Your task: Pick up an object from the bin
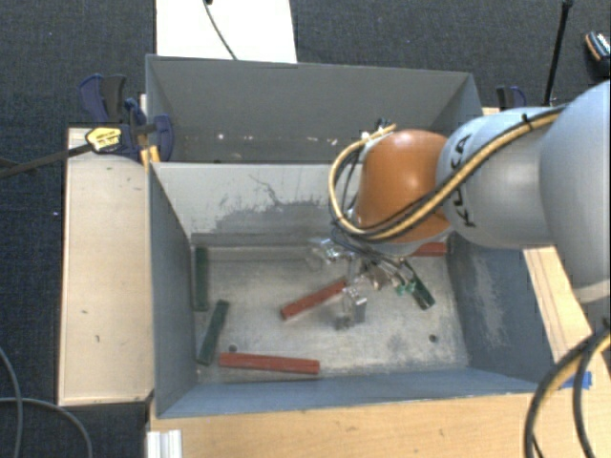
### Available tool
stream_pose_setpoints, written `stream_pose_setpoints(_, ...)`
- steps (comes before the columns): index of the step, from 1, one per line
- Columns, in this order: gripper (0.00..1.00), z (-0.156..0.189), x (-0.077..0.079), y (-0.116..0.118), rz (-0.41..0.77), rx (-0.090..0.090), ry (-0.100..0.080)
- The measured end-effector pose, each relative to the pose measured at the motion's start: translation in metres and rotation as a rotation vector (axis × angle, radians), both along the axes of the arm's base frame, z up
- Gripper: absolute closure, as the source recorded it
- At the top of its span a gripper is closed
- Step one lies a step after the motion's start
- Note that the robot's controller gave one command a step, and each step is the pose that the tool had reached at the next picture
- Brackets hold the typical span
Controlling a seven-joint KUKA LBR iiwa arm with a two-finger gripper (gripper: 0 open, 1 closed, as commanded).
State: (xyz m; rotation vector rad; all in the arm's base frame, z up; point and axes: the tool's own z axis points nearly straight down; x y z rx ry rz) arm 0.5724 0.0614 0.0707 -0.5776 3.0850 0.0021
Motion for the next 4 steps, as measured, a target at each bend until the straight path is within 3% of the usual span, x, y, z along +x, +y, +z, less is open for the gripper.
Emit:
stream_pose_setpoints(1, 1.0, 0.0, 0.0, 0.0, -0.004, 0.0, 0.0)
stream_pose_setpoints(2, 1.0, 0.0, 0.016, -0.022, 0.221, -0.002, -0.003)
stream_pose_setpoints(3, 1.0, 0.109, -0.02, -0.02, 0.252, -0.002, -0.008)
stream_pose_setpoints(4, 1.0, 0.345, -0.028, -0.008, 0.332, -0.003, -0.012)
